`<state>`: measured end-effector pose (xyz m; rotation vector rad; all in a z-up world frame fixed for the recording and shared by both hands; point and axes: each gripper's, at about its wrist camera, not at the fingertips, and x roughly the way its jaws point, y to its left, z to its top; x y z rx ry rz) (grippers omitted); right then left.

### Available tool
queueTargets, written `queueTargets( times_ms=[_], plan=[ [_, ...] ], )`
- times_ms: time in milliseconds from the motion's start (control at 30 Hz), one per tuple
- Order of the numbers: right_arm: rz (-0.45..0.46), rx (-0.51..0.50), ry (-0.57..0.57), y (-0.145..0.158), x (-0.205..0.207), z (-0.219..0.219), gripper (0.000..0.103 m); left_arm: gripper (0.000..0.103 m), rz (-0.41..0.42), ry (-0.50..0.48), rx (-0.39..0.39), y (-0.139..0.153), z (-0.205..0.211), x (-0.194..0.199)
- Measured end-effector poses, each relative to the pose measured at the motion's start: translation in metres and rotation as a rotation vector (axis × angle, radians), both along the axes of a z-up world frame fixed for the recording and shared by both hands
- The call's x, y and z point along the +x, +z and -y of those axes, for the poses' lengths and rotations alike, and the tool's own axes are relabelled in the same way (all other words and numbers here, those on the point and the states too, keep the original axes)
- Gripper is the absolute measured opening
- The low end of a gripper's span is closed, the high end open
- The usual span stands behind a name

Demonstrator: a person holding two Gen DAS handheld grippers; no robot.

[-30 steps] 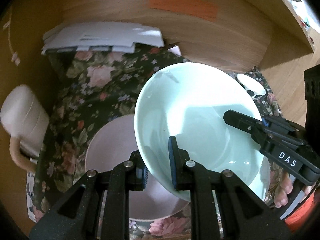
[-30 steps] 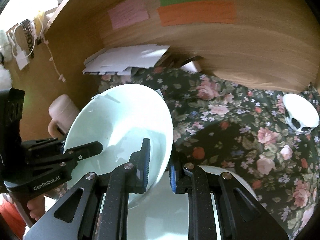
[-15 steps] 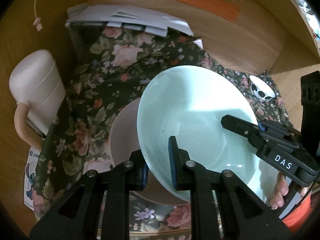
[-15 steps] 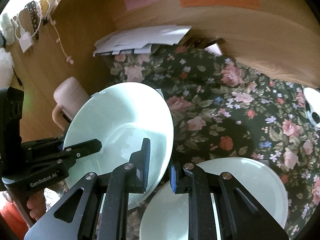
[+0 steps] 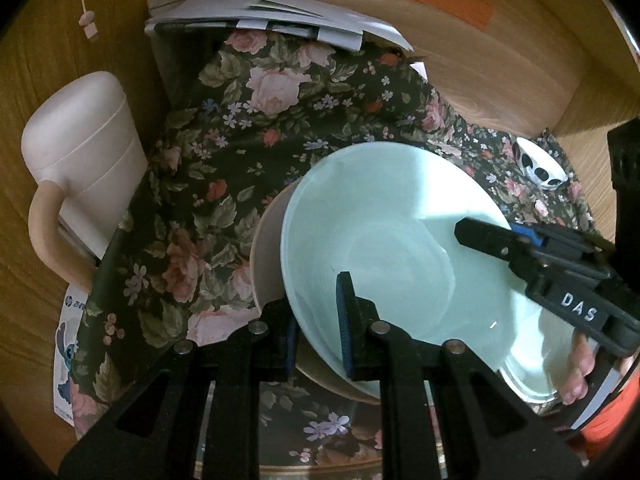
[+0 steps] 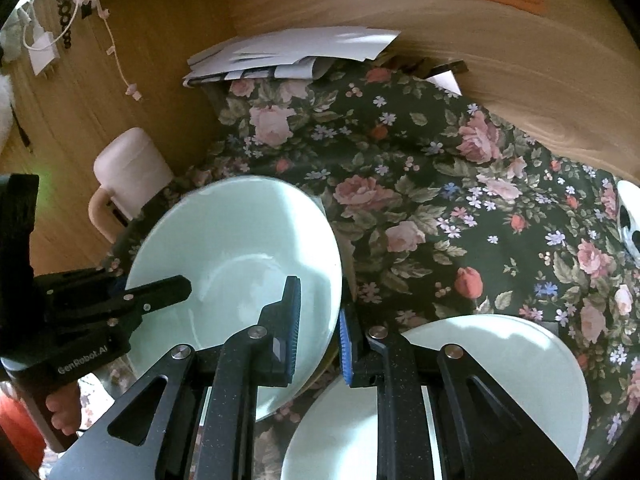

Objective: Organize plates and bowls
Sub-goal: 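Lower the mint-green bowl into the pale pink bowl with both grippers, then open both grippers and release the mint-green bowl in the pink bowl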

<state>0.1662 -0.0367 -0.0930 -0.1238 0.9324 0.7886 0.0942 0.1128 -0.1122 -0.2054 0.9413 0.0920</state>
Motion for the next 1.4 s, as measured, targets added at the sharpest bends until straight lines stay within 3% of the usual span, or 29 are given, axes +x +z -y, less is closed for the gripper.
queueTargets(
  times_ms=[233,533,600,667,700,900,933,1100,1400],
  plan=[
    [0.007,-0.013,0.014,-0.002,-0.001,-0.001,0.017,0.016,0.016,0.004,0.106,0.0,0.005,0.003],
    [-0.002,-0.011,0.024,-0.003,0.0,0.0,0.012,0.018,0.004,0.029,0.099,0.007,0.001,0.007],
    [-0.005,-0.001,0.022,-0.003,0.001,0.002,0.01,0.024,0.017,0.043,0.085,0.011,-0.003,0.007],
    [0.001,0.006,0.018,0.0,0.001,0.001,0.01,0.041,0.054,0.055,0.104,0.019,-0.004,0.004],
    [0.004,-0.003,0.018,0.0,0.001,0.0,0.01,0.044,0.071,0.056,0.117,0.023,-0.003,0.003],
    [0.076,-0.049,0.013,0.005,-0.006,-0.001,0.012,0.046,0.106,0.016,0.123,0.035,0.007,0.002],
    [0.094,-0.051,0.007,0.007,-0.006,0.001,0.013,0.047,0.113,0.01,0.113,0.037,0.009,0.002],
    [0.156,-0.03,-0.049,0.027,-0.003,0.024,0.04,0.057,0.153,-0.031,0.114,0.045,0.024,0.004],
    [0.249,-0.032,-0.199,0.064,0.014,0.087,0.048,0.08,0.252,-0.121,0.087,0.068,0.065,0.02]
  ],
)
